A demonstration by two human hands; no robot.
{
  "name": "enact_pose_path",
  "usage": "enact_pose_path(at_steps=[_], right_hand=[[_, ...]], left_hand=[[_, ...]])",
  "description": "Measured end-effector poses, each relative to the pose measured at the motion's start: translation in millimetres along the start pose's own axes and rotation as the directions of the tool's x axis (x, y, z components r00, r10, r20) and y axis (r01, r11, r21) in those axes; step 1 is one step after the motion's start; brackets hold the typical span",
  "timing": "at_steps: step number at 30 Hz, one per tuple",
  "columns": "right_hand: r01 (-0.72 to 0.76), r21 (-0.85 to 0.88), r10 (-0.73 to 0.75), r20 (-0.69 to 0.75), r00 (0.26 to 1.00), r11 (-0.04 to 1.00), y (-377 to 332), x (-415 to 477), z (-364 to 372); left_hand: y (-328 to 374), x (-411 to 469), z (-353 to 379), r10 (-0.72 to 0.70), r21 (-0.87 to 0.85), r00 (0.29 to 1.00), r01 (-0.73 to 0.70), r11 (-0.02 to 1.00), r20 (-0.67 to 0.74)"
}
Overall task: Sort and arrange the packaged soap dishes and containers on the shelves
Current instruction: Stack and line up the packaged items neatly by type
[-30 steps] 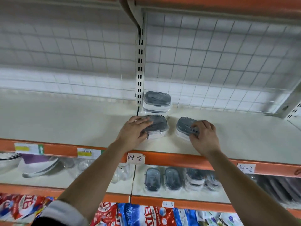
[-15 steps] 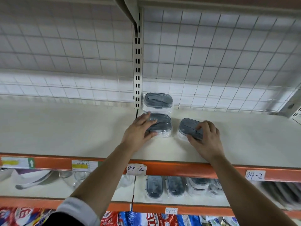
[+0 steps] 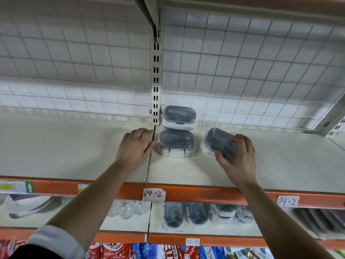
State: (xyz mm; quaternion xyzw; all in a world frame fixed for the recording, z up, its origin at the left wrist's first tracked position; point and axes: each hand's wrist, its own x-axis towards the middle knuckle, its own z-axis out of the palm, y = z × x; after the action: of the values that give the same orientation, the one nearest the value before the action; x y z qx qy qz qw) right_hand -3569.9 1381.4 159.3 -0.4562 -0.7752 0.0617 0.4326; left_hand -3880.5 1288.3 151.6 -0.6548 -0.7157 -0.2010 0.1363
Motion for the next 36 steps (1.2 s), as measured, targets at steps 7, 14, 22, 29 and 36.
enact_pose_path(at_steps=[7,14,22,29,36], right_hand=[[0.171,0.181,-0.192,0.107,0.976,0.968,-62,18,34],[0.266,-0.031,-0.257,0.167,0.952,0.963,-76,35,75],[0.251,-0.085,-0.242,0.111,0.964,0.964,-74,34,85],[0.264,-0.064,-0.239,0.269,0.933,0.962,-74,30,67],[0.263,-0.016,-0.253,0.222,0.942,0.965,-62,6,25]], left_hand=[[-5,-1,6,-0.206,-0.072,0.979,0.206,0.976,0.007],[-5,-1,4,-0.202,-0.061,0.979,0.202,0.977,0.017],[-8,0,8,-0.225,-0.082,0.973,0.229,0.970,0.053],[-2,-7,-11,-0.198,-0.231,0.976,0.173,0.957,-0.093],[46,-22,-27,-0.061,-0.225,0.990,0.031,0.974,-0.125]])
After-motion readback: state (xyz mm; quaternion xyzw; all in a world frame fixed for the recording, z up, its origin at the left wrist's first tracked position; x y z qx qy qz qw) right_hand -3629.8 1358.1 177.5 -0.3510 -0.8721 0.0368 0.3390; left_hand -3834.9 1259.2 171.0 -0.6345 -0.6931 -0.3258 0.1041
